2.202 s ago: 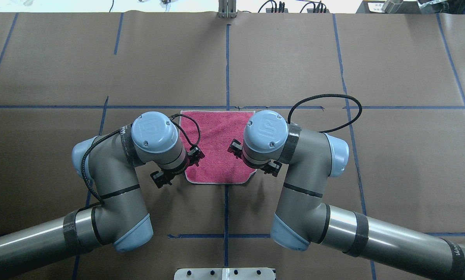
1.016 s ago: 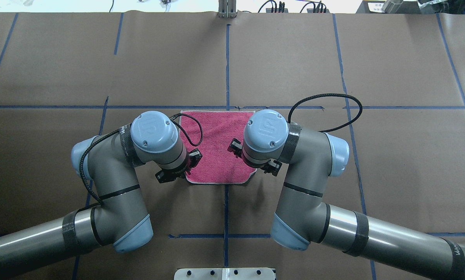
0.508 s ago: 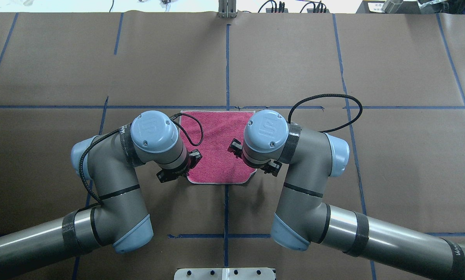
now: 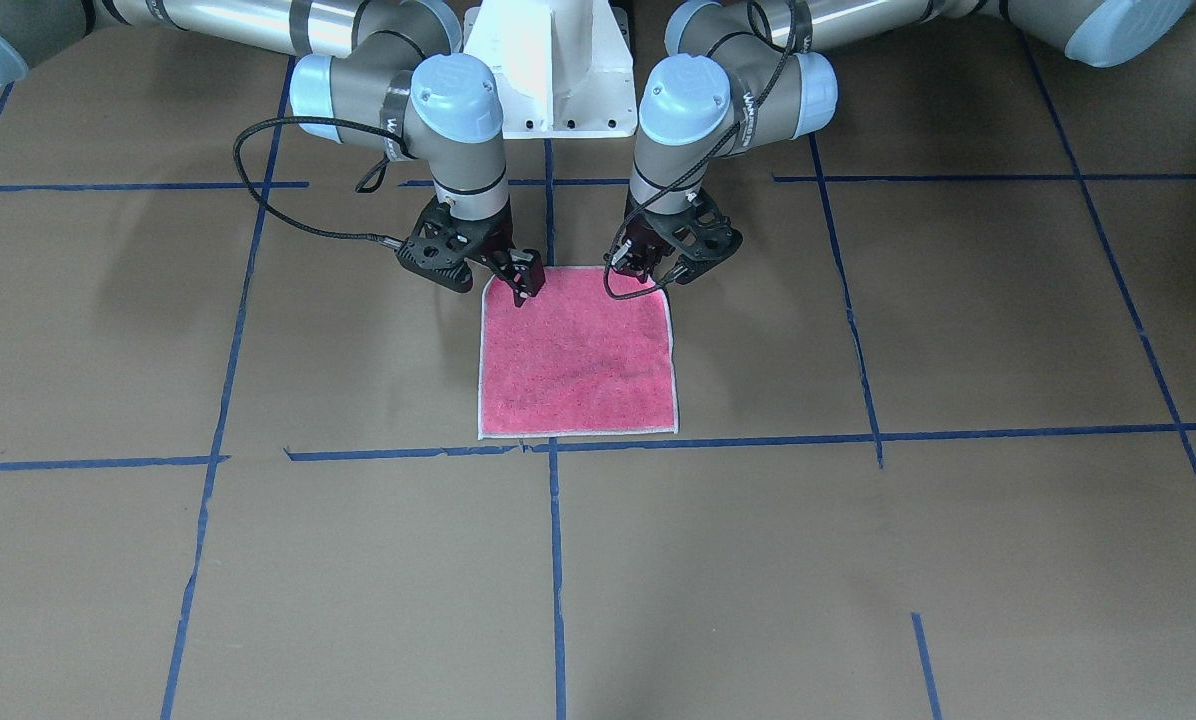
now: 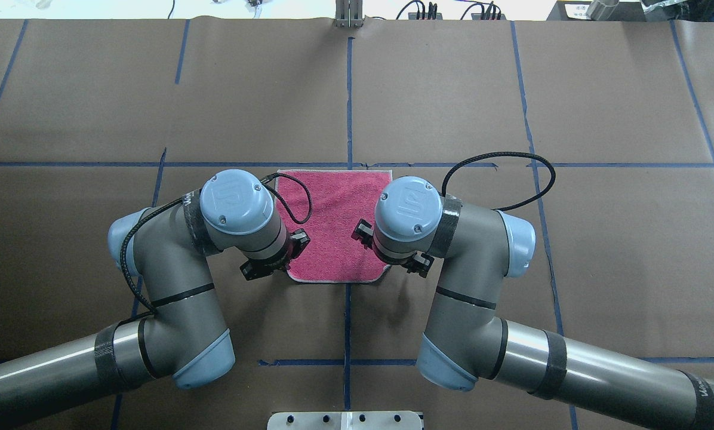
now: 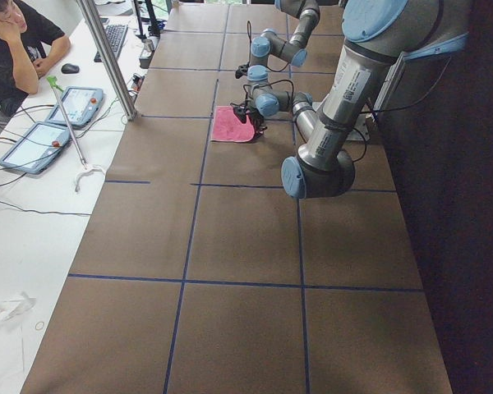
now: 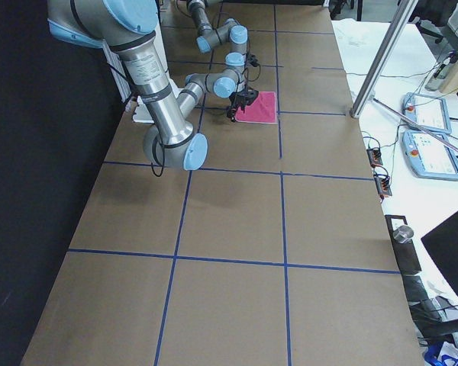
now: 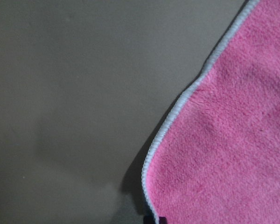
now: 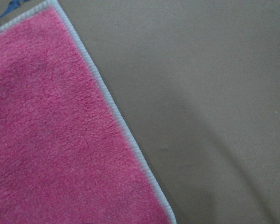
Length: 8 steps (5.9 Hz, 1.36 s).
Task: Fold towel twice with both arms
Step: 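Close both grippers on the towel's nearest corners, then lift the near towel edge with both grippers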
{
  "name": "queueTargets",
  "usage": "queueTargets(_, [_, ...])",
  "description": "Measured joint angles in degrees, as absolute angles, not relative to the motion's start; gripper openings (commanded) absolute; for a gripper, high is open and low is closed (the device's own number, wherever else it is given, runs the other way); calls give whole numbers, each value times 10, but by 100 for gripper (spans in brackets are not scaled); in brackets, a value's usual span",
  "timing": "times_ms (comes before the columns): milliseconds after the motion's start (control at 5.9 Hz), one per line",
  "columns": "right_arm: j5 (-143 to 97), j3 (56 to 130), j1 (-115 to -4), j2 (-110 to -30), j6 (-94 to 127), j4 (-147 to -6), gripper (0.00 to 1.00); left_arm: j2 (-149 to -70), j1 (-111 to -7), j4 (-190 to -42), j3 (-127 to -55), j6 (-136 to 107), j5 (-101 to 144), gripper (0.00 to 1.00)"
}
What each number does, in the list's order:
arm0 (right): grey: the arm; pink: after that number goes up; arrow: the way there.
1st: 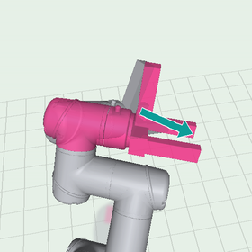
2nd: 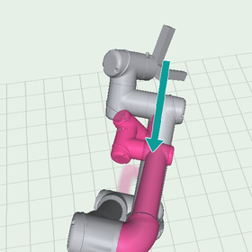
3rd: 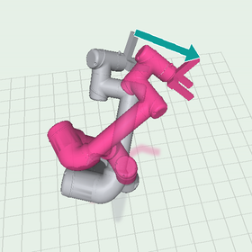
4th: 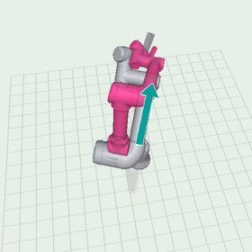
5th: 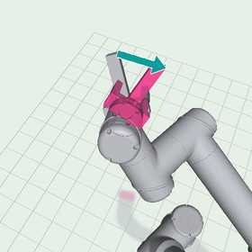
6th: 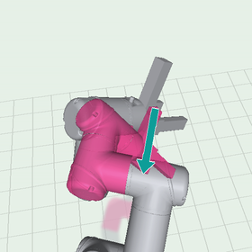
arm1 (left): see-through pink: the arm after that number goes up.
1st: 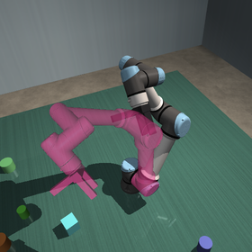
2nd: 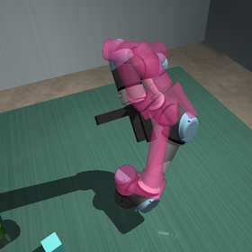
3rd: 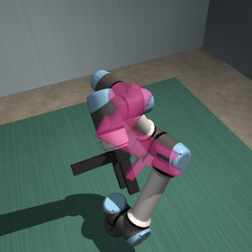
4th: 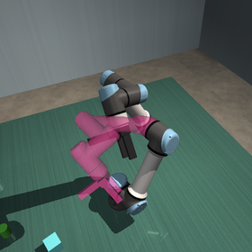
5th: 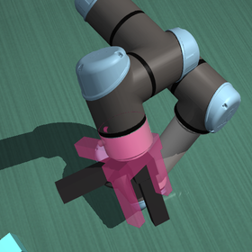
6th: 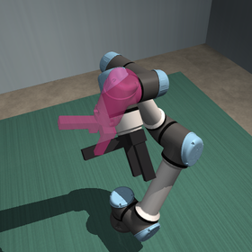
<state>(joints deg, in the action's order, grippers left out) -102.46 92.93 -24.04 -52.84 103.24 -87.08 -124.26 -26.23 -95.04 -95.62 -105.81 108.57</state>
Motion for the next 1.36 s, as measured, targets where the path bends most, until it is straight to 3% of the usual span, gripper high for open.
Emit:
queueTargets(508, [-1024,927,-227,-540,1057,-840,99,-1242,-263,-951,-956,-1058,1085,2])
queueTargets(678, [-1025,928,-226,-541,1059,-839,94,-1243,-263,-951,-956,-1058,1085,2])
queueTargets(1016, [-1027,932,-226,-539,1060,-838,66,-1243,-264,-951,-956,-1058,1085,2])
queueTargets(1186, [-1027,932,-226,-538,1059,-838,57,-1242,-264,-950,-956,-1058,1085,2])
queueTargets(1355, [-1027,932,-226,-538,1059,-838,36,-1243,-264,-950,-956,-1058,1085,2])
